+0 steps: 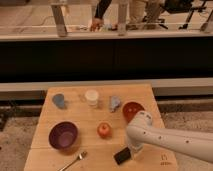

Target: Place eraser in table surface

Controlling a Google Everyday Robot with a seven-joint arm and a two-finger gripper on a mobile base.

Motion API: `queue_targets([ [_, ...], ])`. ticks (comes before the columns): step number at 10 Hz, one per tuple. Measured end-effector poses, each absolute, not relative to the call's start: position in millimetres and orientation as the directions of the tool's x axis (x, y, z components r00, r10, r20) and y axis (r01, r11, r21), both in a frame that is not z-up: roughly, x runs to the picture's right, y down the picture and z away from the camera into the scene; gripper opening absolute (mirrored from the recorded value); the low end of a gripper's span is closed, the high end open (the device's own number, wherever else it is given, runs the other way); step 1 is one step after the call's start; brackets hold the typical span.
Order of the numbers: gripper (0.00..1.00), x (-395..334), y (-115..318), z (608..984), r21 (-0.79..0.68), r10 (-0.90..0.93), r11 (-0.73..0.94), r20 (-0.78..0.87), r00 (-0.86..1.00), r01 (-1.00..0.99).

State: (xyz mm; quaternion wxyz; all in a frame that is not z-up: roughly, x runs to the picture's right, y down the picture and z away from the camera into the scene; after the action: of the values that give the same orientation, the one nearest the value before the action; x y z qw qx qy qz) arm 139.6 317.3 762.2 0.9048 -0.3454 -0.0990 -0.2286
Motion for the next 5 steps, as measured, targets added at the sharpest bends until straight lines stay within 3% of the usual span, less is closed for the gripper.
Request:
queue_targets([
  [5,0.0,151.5,274.8,714.9,-0.5,-0.388,0.716,0.294,0.873,0.487],
])
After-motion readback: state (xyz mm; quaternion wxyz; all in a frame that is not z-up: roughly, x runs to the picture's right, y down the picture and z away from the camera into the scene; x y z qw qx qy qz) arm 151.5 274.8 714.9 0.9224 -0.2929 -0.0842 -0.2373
